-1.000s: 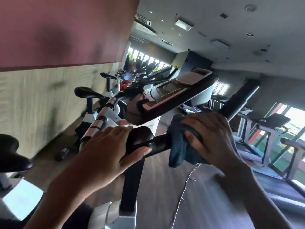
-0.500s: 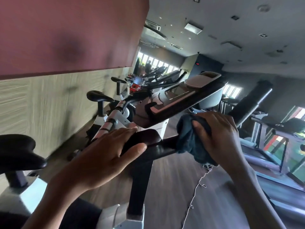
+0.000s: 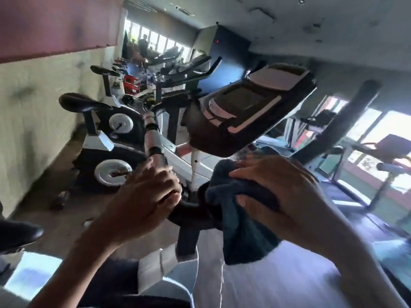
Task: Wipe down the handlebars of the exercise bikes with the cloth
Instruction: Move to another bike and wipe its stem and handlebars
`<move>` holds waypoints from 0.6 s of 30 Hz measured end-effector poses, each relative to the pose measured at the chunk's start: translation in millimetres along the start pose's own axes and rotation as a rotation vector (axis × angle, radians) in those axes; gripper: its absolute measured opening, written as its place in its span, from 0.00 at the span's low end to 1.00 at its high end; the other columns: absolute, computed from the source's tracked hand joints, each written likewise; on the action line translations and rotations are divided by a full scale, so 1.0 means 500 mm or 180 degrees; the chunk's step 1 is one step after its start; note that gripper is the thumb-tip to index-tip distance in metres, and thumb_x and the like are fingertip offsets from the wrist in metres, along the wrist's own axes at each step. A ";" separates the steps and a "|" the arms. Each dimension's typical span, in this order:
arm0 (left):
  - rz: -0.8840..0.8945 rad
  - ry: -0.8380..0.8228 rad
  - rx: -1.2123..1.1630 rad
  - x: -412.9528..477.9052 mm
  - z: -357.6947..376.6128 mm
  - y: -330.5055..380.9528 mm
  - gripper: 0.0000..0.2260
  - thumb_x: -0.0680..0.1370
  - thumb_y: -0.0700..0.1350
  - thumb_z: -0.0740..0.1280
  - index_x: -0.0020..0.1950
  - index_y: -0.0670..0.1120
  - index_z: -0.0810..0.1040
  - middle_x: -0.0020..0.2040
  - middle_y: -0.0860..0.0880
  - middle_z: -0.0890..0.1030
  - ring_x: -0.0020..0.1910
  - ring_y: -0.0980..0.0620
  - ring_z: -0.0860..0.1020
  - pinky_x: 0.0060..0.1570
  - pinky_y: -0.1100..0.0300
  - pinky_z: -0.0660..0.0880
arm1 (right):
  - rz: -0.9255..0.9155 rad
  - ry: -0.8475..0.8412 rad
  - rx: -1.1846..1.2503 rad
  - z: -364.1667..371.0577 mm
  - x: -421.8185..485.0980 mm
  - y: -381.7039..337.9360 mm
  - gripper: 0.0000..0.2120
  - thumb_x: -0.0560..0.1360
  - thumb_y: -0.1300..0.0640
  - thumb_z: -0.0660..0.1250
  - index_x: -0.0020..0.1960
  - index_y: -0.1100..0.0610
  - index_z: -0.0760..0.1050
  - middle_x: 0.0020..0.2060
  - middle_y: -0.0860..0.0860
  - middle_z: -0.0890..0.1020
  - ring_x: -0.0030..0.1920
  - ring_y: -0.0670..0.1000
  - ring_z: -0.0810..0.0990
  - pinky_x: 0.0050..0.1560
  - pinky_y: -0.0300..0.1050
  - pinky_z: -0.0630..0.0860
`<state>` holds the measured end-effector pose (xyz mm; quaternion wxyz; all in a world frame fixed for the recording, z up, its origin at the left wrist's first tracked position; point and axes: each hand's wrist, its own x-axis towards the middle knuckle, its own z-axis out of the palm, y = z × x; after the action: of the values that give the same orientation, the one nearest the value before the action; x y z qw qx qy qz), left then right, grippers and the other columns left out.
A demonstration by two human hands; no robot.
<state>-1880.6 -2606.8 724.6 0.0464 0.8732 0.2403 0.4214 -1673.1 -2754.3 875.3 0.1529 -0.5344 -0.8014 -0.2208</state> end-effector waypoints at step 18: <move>0.0175 -0.0074 -0.0544 0.005 -0.011 -0.014 0.18 0.81 0.57 0.56 0.51 0.46 0.78 0.52 0.51 0.79 0.57 0.49 0.75 0.65 0.60 0.62 | 0.0854 -0.0068 -0.0560 0.021 -0.004 -0.092 0.18 0.77 0.42 0.60 0.61 0.50 0.78 0.61 0.46 0.80 0.65 0.47 0.75 0.67 0.52 0.69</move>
<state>-1885.8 -2600.1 727.8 0.1120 0.8771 0.1789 0.4314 -1714.9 -2765.6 856.8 0.1251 -0.6504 -0.7020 -0.2620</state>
